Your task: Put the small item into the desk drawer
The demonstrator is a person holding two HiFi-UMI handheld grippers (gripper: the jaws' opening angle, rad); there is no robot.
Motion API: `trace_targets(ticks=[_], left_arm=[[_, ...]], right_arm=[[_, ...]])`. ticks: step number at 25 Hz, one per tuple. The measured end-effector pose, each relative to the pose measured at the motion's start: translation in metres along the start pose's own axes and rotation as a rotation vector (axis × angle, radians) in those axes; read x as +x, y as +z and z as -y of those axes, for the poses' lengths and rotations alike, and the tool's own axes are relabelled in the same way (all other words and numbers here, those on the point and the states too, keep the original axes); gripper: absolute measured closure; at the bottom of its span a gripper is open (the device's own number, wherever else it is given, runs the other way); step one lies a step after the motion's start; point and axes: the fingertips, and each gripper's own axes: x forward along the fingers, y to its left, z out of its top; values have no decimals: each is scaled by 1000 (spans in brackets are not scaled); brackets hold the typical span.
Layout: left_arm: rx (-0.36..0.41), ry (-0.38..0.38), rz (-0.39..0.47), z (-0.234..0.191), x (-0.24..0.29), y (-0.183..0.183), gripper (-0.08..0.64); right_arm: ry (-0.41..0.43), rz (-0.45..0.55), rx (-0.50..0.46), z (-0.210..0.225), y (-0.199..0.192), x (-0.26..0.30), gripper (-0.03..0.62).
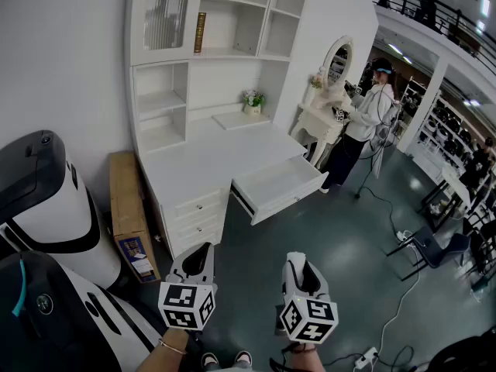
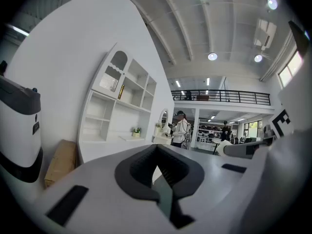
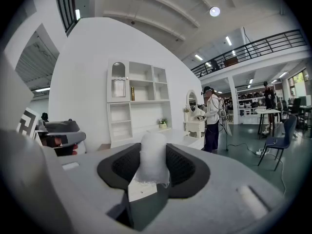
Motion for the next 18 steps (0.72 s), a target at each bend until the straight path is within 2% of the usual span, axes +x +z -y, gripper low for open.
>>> trace_targets(ticks=[8,18], left_arm=[[9,-6,-1,-4,3,-1,563],[1,-12,-27,-8,13,-13,563]], right_arm=[[36,-1,17,-9,-4,8,426],[3,-28,21,3,-14,15,426]])
